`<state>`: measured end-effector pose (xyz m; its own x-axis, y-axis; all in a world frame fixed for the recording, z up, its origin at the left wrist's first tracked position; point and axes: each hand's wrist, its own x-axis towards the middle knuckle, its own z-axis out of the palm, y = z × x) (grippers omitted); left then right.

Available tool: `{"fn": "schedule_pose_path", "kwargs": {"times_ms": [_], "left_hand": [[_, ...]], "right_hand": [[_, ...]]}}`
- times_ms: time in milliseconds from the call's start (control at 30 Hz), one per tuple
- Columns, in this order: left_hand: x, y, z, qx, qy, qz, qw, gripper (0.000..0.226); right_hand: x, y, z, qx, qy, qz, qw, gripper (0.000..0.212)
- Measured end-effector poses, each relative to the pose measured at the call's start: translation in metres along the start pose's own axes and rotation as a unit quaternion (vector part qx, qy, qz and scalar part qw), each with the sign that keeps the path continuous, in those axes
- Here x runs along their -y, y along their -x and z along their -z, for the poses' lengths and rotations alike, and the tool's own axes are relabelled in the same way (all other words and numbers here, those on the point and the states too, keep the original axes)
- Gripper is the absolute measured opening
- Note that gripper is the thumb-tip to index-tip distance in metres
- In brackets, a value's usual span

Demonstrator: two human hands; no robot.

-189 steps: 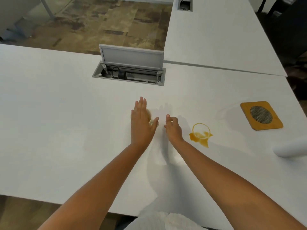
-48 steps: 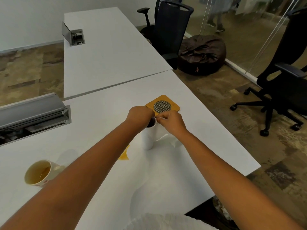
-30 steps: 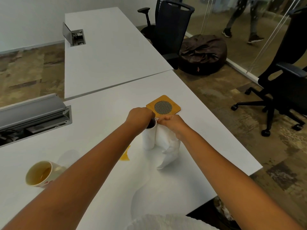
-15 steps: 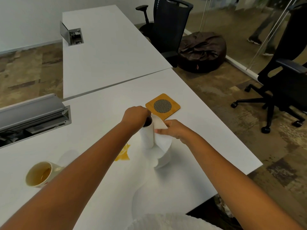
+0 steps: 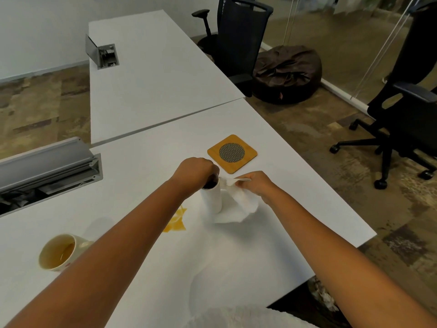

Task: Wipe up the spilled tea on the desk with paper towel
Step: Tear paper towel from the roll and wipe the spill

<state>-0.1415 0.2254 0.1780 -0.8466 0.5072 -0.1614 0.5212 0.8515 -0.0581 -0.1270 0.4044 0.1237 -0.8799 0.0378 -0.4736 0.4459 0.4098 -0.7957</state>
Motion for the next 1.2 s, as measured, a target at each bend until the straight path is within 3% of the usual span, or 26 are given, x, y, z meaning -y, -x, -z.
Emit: {"fn": "schedule_pose_path", "kwargs": {"times_ms": [233, 367, 600, 867, 1200], "left_hand": [[0.008, 0.003, -0.001, 0.006, 0.035, 0.027, 0.999, 0.032], [0.01, 0.004, -0.003, 0.011, 0.07, 0.046, 0.996, 0.045], [0.012, 0.003, 0.001, 0.056, 0.037, 0.091, 0.994, 0.037], [0.012, 0.004, 0.003, 0.075, 0.061, 0.139, 0.985, 0.035], [0.008, -0.002, 0.006, 0.086, 0.067, 0.167, 0.98, 0.034]], "right_hand": [[-0.014, 0.0, 0.006, -0.012, 0.016, -0.022, 1.0, 0.031], [-0.02, 0.001, 0.004, -0.015, 0.004, -0.008, 1.0, 0.03], [-0.032, -0.008, 0.013, -0.047, -0.007, -0.034, 0.998, 0.034], [-0.053, -0.019, 0.027, -0.121, -0.024, -0.082, 0.989, 0.043], [-0.074, -0.017, 0.043, -0.266, -0.02, -0.086, 0.96, 0.035]]}}
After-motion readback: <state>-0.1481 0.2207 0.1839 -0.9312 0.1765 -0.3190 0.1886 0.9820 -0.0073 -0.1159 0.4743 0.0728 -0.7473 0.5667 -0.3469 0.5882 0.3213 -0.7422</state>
